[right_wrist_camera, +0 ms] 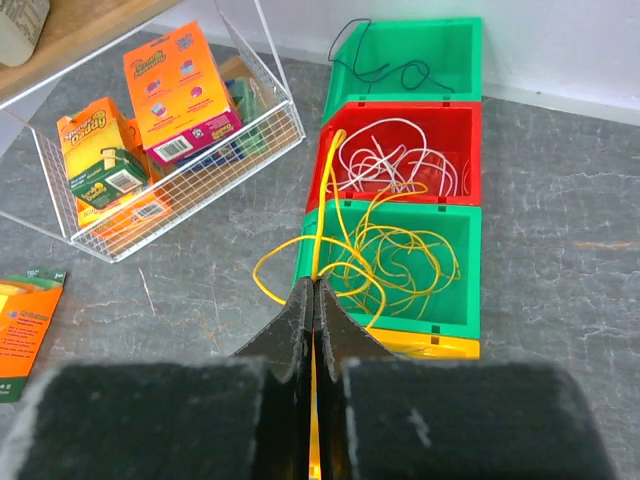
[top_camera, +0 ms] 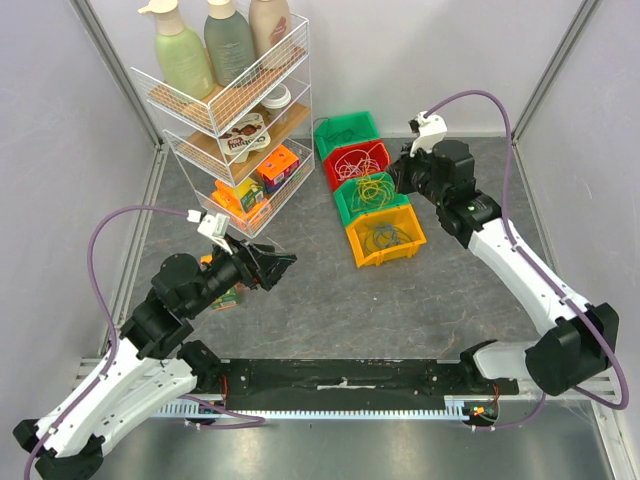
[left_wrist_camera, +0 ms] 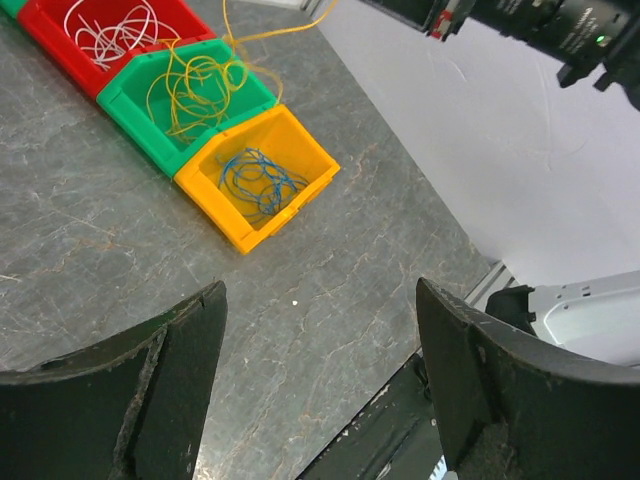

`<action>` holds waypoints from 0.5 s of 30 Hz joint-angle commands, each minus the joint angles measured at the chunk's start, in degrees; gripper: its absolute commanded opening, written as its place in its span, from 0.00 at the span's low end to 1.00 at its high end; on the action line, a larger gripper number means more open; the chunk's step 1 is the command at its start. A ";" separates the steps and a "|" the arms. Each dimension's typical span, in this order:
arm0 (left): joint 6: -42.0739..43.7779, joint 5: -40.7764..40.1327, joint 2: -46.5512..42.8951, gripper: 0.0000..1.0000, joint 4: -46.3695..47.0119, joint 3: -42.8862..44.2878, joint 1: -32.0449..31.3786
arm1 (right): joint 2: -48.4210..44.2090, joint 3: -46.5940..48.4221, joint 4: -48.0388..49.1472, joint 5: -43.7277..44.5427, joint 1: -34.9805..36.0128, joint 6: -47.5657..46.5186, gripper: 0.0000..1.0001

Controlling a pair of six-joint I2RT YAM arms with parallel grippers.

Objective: Untangle the cables

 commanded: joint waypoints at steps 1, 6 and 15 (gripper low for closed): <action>2.08 1.68 1.81 0.82 3.56 0.16 0.22 | 0.23 -1.08 0.58 2.65 -0.26 0.51 0.00; 1.47 1.85 1.73 0.82 2.95 0.16 0.13 | 6.99 0.15 1.72 6.52 -0.26 2.79 0.00; 0.59 0.62 -0.65 0.82 -0.66 -0.28 0.13 | 25.01 10.07 -1.96 5.11 -0.61 9.38 0.00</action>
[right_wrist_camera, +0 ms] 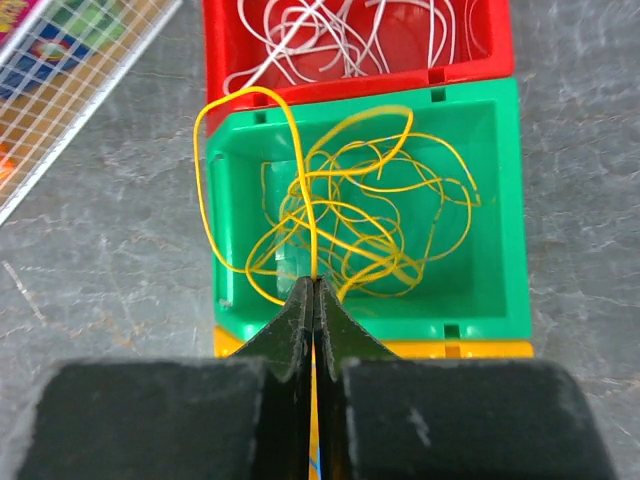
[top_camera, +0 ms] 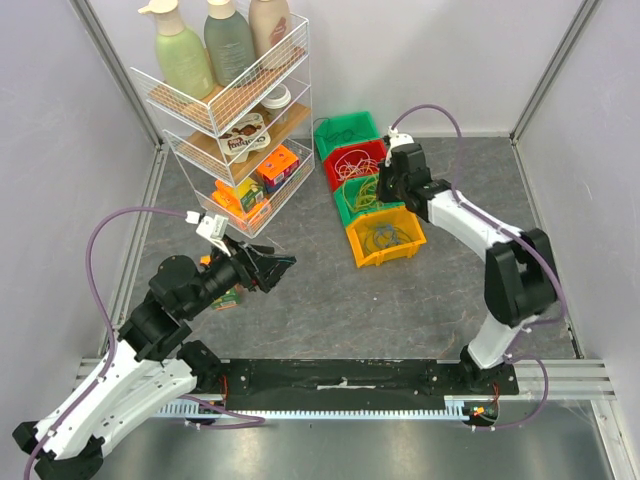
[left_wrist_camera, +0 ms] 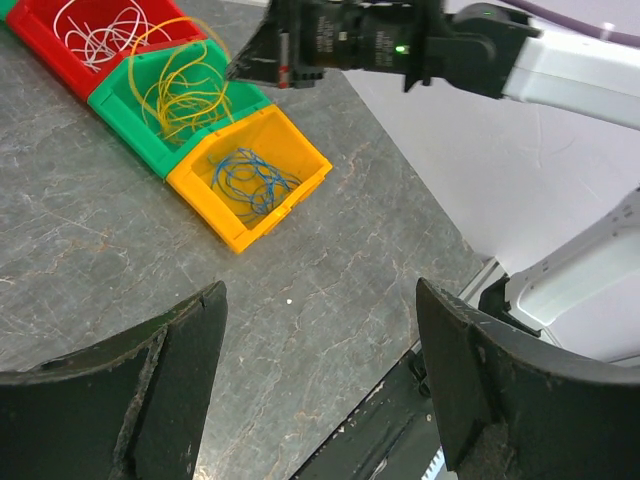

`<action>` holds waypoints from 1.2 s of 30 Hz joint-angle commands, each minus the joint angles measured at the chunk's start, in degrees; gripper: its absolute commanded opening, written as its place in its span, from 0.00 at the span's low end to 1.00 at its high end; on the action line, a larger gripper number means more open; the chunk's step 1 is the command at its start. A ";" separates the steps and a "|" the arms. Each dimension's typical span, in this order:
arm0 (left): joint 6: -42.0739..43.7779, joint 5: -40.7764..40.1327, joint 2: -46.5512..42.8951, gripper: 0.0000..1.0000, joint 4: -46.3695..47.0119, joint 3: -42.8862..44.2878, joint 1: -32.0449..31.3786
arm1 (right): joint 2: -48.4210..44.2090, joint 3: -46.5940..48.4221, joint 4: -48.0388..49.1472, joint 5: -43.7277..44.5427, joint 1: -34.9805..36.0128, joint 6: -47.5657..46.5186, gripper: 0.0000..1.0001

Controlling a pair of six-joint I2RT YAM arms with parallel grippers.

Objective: Untangle the cables

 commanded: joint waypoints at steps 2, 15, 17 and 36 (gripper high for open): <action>0.28 -0.29 -0.87 0.82 -0.70 -0.26 0.21 | 8.83 7.99 -1.29 0.33 -0.31 4.47 0.00; 0.19 0.32 -0.07 0.82 -1.93 -0.26 0.22 | 21.76 18.62 -7.53 11.40 -1.01 -4.04 0.00; 0.02 0.32 -0.07 0.82 -2.02 -0.52 0.22 | 22.38 19.16 -8.49 13.15 -1.01 -5.98 0.00; -0.95 1.99 1.42 0.82 -0.88 -0.88 0.30 | 23.79 21.35 -14.99 14.75 0.66 -22.25 0.06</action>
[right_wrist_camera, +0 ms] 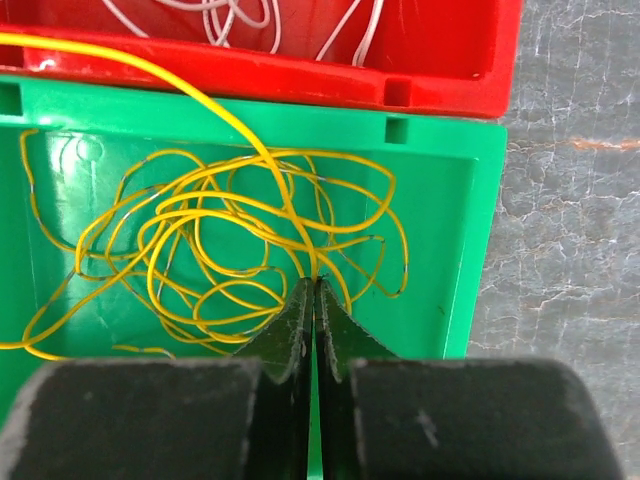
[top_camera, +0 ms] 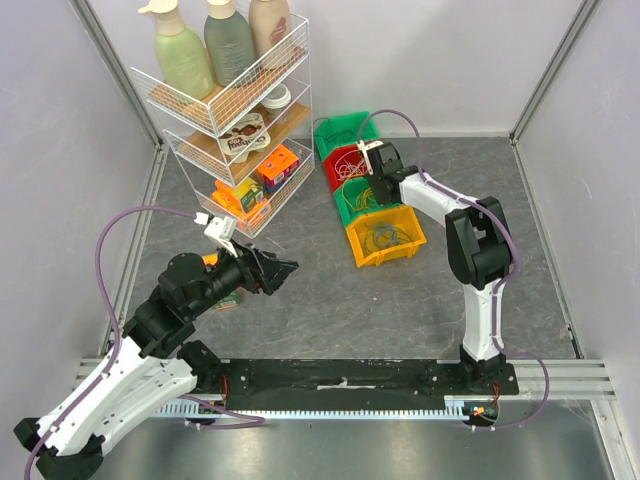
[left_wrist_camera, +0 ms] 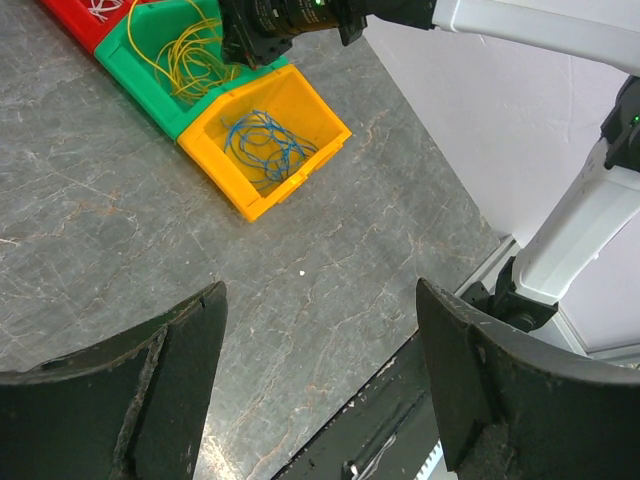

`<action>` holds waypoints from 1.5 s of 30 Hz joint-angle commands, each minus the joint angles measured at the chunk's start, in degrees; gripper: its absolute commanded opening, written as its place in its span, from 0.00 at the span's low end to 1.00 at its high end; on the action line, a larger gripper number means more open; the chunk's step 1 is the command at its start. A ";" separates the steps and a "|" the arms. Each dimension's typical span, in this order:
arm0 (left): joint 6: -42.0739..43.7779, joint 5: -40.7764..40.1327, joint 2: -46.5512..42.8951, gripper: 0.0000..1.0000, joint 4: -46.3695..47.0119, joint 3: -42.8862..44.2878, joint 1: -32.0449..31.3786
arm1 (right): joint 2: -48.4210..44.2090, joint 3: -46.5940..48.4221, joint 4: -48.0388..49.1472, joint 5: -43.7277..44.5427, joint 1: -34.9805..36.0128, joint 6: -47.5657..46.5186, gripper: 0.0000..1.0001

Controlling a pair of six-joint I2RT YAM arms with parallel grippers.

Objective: Untangle the cables

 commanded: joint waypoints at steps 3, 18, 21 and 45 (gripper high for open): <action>-0.91 1.03 0.09 0.82 1.79 -0.09 0.22 | -1.28 4.25 -3.07 -2.70 0.18 0.52 0.35; -0.29 0.59 0.96 0.82 2.49 -0.62 0.13 | -6.22 7.67 -3.96 -10.34 0.79 10.45 0.68; -0.29 0.59 1.14 0.82 2.32 -0.44 0.30 | -4.73 7.41 -2.28 -10.64 3.33 11.42 0.68; -0.38 0.23 1.31 0.82 1.26 0.26 0.22 | -9.63 -10.76 15.10 -28.72 -0.61 32.40 0.00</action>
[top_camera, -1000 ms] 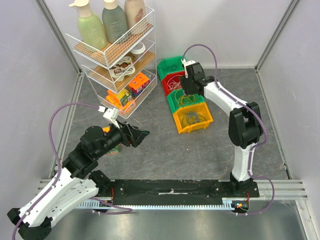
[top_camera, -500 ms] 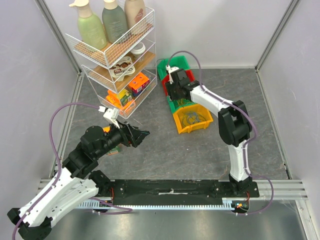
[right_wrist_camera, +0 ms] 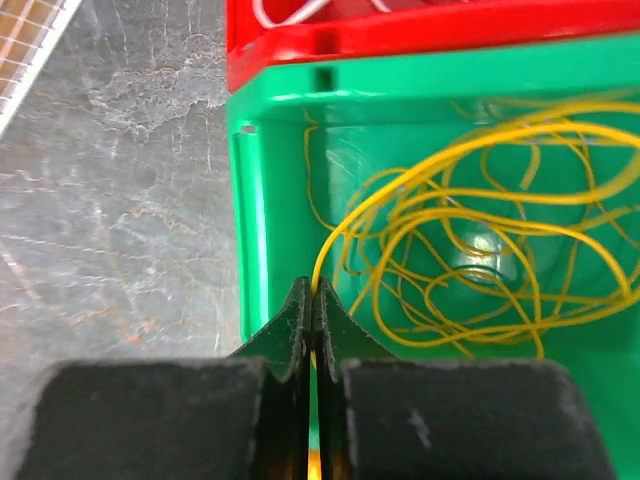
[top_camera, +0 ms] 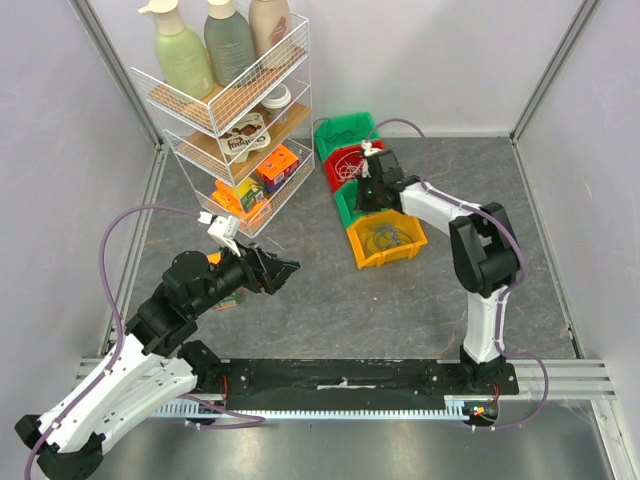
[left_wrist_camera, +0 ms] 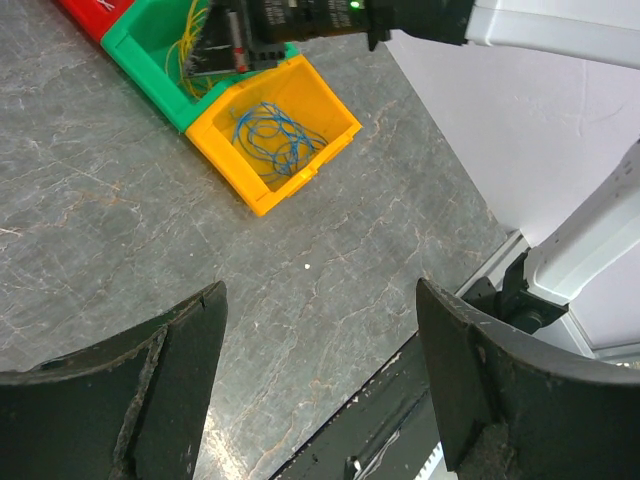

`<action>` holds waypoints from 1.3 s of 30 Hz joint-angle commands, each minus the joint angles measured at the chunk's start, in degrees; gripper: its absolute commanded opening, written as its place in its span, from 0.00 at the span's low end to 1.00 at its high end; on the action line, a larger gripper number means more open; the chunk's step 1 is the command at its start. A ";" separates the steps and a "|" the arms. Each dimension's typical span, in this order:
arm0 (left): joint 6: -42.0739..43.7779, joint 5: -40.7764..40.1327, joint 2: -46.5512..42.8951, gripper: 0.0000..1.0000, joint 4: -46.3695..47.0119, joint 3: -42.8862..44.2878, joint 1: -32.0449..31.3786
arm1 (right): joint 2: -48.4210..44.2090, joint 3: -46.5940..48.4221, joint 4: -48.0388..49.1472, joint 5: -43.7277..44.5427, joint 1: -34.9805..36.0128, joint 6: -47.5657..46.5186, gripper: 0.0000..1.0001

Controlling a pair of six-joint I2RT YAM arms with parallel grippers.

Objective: Untangle the cables

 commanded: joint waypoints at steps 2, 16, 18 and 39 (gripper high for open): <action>-0.45 0.61 0.35 0.82 1.67 0.39 0.13 | -8.35 -9.65 13.42 -14.86 -5.23 16.48 0.00; -1.15 -0.53 0.00 0.83 -1.84 1.18 0.22 | -5.88 -3.95 8.53 -13.48 -8.13 15.90 0.31; -1.32 -0.71 0.18 0.84 -1.84 1.01 0.22 | -9.13 -4.91 5.89 -11.72 -8.13 12.47 0.41; -5.80 7.28 15.91 0.83 11.86 2.77 0.30 | -65.02 -37.42 0.94 -7.40 -3.83 -2.75 0.82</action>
